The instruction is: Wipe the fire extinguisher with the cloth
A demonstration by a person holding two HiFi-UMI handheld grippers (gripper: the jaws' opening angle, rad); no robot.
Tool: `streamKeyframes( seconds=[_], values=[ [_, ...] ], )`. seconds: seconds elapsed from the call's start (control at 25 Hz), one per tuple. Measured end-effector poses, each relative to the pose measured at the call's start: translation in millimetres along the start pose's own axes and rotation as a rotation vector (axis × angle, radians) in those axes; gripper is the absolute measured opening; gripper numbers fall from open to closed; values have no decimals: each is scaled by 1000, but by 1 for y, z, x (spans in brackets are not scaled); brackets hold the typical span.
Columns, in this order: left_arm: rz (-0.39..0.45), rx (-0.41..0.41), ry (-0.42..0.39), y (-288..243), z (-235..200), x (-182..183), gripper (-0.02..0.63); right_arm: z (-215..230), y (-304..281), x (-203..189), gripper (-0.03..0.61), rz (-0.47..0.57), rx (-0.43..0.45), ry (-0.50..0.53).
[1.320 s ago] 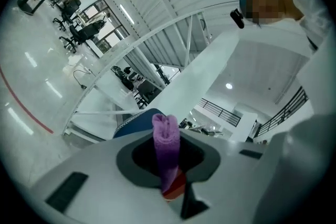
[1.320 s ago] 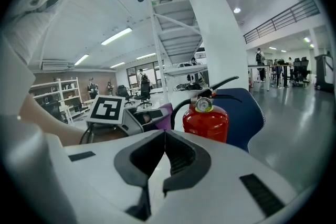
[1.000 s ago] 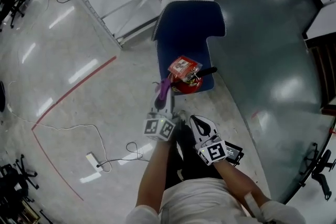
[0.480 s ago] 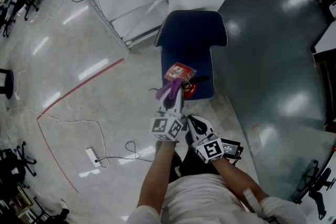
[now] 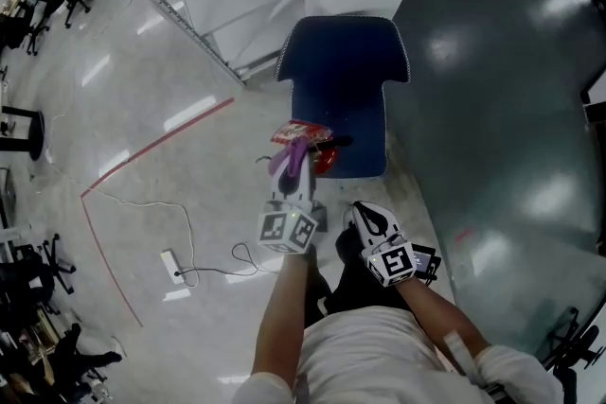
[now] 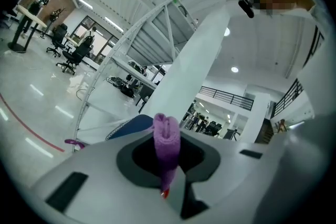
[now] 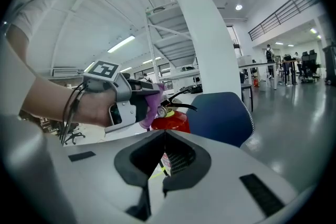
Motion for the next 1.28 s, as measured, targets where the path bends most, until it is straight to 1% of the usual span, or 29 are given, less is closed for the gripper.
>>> streamKeyframes(
  seconds=[0.12,0.24,0.36,0.48,0.56,0.64,0.8,0.92,1.0,1.16,1.28],
  values=[
    [6,14,-11,0,11,3,55,10,0,5,14,-1,27,12],
    [6,7,-10,0,28,-1,55,14,1,10,14,10,44,25],
    [0,-2,-5,-3,43,-14,55,21,0,13,14,17,57,35],
    [-30,-26,-23,-5,59,-33,55,29,1,18,14,20,67,46],
    [-34,-28,-30,-4,67,-39,55,32,3,24,14,20,76,54],
    [-2,-11,-21,-1,68,-36,55,34,2,27,14,20,89,67],
    [93,15,14,22,61,-23,55,33,-2,27,14,7,99,100],
    [125,50,42,51,49,-17,55,25,-3,23,14,-5,94,106],
    [127,84,53,72,38,-21,55,16,-4,16,14,-19,96,110],
    [90,176,38,113,6,-44,55,-13,-8,2,14,-36,105,104],
    [56,269,58,139,-20,-69,55,-34,-9,-5,14,-43,121,93]
  ],
)
Point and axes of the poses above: the fingertips, and each gripper's own axes: y backward along the fingers, z to its right, x out of its top, the point moved 5 cm from there along y, backward along the fingers, and after that the axes turned 14 degrees about -y, right-handed, at the moved point
